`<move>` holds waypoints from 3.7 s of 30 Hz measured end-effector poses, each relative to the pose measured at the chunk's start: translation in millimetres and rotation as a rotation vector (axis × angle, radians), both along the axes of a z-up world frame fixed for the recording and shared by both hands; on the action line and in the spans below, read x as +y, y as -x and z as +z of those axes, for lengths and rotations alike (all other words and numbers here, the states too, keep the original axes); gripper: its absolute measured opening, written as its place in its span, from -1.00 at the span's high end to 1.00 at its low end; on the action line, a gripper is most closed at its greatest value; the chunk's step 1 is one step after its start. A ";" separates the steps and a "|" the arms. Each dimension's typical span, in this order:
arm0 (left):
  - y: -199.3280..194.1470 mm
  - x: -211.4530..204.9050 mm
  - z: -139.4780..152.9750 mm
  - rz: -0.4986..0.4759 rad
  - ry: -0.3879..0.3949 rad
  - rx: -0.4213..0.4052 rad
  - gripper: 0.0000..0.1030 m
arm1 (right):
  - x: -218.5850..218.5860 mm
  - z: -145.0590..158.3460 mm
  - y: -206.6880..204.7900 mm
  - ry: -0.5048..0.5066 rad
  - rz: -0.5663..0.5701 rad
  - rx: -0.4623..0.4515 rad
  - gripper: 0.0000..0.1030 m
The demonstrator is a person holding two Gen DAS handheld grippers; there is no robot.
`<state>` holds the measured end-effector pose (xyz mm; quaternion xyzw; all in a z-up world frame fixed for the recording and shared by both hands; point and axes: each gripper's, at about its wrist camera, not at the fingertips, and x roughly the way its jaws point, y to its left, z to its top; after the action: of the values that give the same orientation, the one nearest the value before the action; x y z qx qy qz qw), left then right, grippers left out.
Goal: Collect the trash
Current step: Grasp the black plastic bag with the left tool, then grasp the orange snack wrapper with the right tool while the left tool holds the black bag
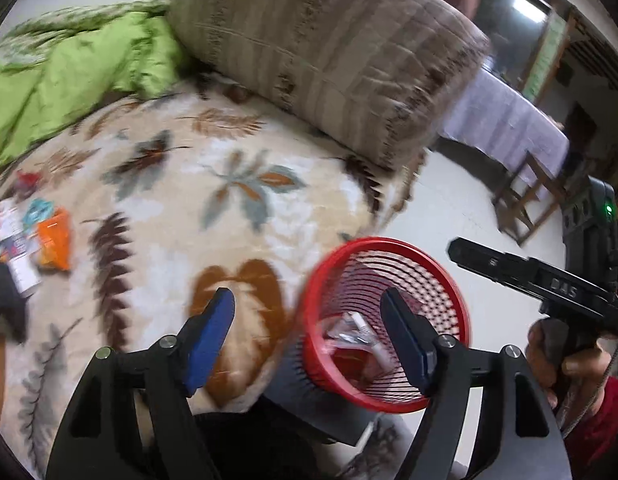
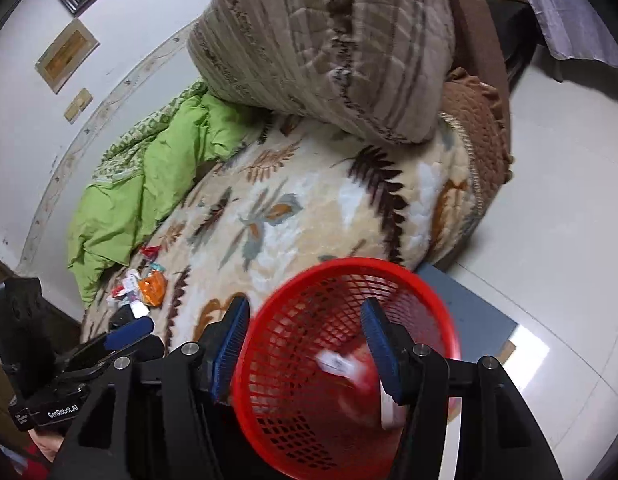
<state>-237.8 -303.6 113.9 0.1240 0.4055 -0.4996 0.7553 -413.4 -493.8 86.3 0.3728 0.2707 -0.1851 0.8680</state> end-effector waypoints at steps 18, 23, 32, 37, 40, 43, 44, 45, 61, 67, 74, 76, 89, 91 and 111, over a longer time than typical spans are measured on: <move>-207.8 174.0 -13.7 0.677 -0.053 -0.005 -0.54 | 87.0 12.6 -104.6 0.056 0.298 -0.018 -0.23; -228.0 171.7 -61.8 0.691 -0.088 0.092 -0.54 | 90.4 7.1 -110.7 0.048 0.315 -0.004 -0.23; -218.8 163.8 -97.3 0.656 -0.058 0.062 -0.21 | 93.6 0.8 -127.1 0.047 0.329 0.020 -0.23; -216.5 176.5 -90.7 0.625 0.013 0.090 0.19 | 105.5 5.2 -143.7 0.056 0.375 0.011 -0.23; -208.5 185.5 -79.7 0.606 0.027 0.082 0.24 | 118.1 11.3 -158.0 0.074 0.421 0.001 -0.23; -194.4 198.0 -64.5 0.591 0.025 0.049 0.25 | 132.8 16.4 -180.1 0.089 0.475 -0.001 -0.23; -188.4 204.0 -58.6 0.586 0.025 0.035 0.25 | 136.7 16.7 -187.4 0.089 0.488 0.001 -0.24; -183.2 209.4 -54.1 0.585 0.025 0.026 0.25 | 141.7 16.6 -196.2 0.087 0.501 0.000 -0.27; -165.0 257.9 -51.4 0.640 0.011 -0.083 0.25 | 186.5 -16.6 -354.5 0.106 0.489 0.144 -0.31; -172.0 261.4 -54.1 0.649 0.009 -0.093 0.25 | 185.5 -39.8 -397.7 0.105 0.447 0.207 -0.31; -172.4 258.1 -54.1 0.630 0.008 -0.103 0.25 | 189.5 -53.2 -403.2 0.110 0.438 0.205 -0.21; -171.5 256.5 -53.3 0.628 0.009 -0.110 0.25 | 195.3 -45.6 -394.2 0.164 0.431 0.193 -0.17; -170.6 270.1 -51.1 0.679 0.016 -0.113 0.25 | 250.2 -0.3 -310.0 0.269 0.511 -0.024 -0.17; -170.6 269.5 -51.4 0.680 0.011 -0.117 0.25 | 246.1 -1.0 -310.3 0.254 0.503 -0.021 -0.18; -168.6 263.6 -54.3 0.663 -0.005 -0.121 0.24 | 255.5 -5.7 -318.6 0.269 0.548 -0.006 -0.18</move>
<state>-69.2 -40.0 59.5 0.0164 0.3794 -0.2173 0.8992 -94.8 -238.4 80.6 0.1682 0.3319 0.0230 0.9279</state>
